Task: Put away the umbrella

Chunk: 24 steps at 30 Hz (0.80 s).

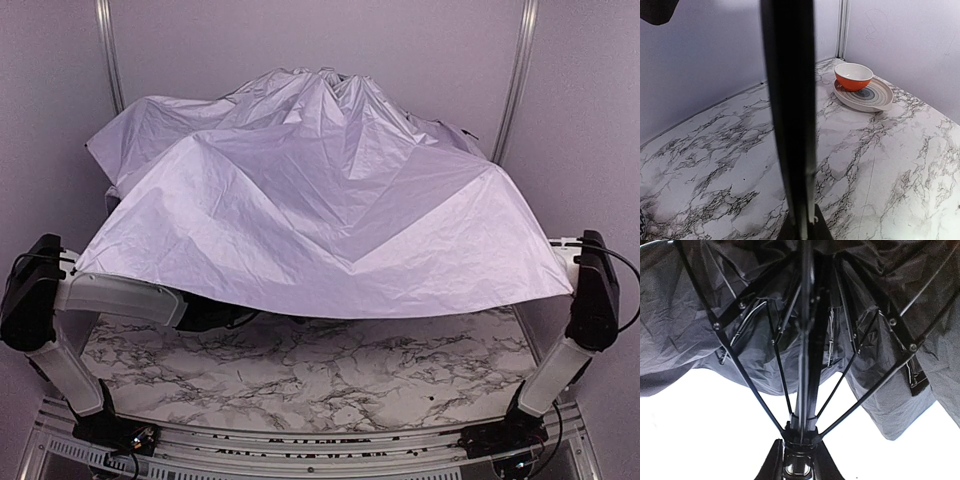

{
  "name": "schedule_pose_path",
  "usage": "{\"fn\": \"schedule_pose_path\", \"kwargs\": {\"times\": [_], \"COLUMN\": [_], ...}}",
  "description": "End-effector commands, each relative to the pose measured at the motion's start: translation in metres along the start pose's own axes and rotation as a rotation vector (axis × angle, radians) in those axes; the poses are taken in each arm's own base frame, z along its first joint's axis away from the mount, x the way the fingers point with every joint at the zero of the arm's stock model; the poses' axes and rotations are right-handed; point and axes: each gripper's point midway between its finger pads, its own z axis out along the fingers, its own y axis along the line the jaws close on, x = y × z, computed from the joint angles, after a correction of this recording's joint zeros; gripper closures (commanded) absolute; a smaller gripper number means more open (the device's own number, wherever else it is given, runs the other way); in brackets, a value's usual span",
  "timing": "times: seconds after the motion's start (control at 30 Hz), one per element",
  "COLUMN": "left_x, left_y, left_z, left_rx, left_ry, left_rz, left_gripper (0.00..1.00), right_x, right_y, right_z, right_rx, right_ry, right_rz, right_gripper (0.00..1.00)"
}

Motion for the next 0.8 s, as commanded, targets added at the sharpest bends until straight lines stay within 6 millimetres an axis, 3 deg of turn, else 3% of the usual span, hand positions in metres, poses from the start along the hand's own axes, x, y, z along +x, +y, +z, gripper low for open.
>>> {"fn": "schedule_pose_path", "kwargs": {"times": [0.0,0.23,0.43,0.77], "left_x": [-0.205,-0.214,-0.216,-0.240], "left_y": [0.008,0.026,0.016,0.008], "left_z": [-0.090,-0.107,-0.104,-0.108], "left_rx": [0.053,0.059,0.100,0.141], "left_ry": [-0.678,-0.714,-0.738,-0.901], "left_rz": [-0.119,-0.113,-0.085,-0.070], "left_gripper": [1.00,1.00,1.00,1.00], "right_x": [0.205,0.237,0.258,0.283], "right_y": [0.025,0.019,0.013,0.008], "right_z": [-0.063,-0.091,-0.103,-0.131], "right_rx": [-0.112,-0.081,-0.051,-0.034], "right_ry": [0.648,0.749,0.814,0.907], "right_rz": [-0.016,-0.007,-0.007,-0.039], "right_gripper": [0.95,0.96,1.00,1.00]}}
